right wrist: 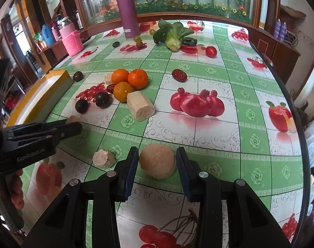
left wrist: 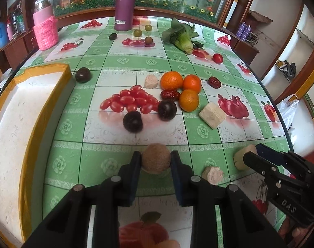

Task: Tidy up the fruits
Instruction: 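Grasp the round beige cake with the right tool while the left tool grasps a small round beige piece, then carry both pieces into the white tray and open both tools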

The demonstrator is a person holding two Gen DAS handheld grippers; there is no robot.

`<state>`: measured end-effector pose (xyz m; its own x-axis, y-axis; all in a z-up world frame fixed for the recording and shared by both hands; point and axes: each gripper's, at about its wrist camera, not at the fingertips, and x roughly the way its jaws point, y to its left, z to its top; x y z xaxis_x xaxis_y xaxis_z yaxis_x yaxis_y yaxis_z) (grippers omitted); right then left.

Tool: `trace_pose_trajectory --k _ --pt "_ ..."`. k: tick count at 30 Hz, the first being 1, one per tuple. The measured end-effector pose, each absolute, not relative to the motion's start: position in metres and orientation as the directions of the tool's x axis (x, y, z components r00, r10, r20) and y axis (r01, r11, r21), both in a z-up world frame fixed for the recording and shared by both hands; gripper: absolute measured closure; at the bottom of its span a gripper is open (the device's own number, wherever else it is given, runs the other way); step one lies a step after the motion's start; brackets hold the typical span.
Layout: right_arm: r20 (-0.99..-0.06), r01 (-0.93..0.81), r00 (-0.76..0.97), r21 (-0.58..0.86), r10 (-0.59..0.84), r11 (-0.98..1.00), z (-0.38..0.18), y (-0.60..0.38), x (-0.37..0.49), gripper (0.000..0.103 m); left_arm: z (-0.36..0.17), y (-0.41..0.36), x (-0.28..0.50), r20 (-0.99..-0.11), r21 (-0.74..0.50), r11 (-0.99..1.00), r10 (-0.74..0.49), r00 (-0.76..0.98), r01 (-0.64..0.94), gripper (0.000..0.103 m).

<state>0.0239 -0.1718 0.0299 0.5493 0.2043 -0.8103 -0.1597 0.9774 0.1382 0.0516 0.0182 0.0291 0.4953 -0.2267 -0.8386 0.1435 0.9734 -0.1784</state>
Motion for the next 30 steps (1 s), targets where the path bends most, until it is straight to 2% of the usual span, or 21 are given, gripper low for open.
trace_pose_trajectory --k 1,3,6,9,18,30 --pt "-0.816 -0.157 0.538 0.148 0.211 0.976 0.028 -0.173 0.024 0.065 0.03 0.019 0.05 -0.837 -0.183 0.972 -0.231 0.496 0.144 0.071" --pt "-0.824 -0.15 0.526 0.153 0.21 0.977 0.024 -0.176 0.025 0.059 0.031 0.021 0.046 -0.835 -0.186 0.972 -0.235 0.498 0.147 0.071" --pt "-0.84 -0.158 0.496 0.161 0.219 0.974 0.013 -0.175 0.029 0.058 0.031 0.023 0.043 -0.835 -0.197 0.968 -0.248 0.492 0.153 0.071" --pt "-0.832 -0.187 0.518 0.118 0.2 0.975 0.013 -0.168 0.03 0.064 0.028 0.023 0.04 -0.836 -0.209 0.966 -0.258 0.485 0.154 0.071" --pt "-0.812 -0.195 0.55 0.102 0.195 0.975 0.037 -0.167 0.014 0.065 0.048 0.033 0.023 -0.803 -0.252 0.952 -0.305 0.513 0.172 0.071" --pt "-0.78 -0.361 0.52 0.169 0.349 0.917 0.076 -0.087 0.024 0.065 0.079 0.102 0.003 -0.748 -0.302 0.952 -0.273 0.606 0.056 0.071"
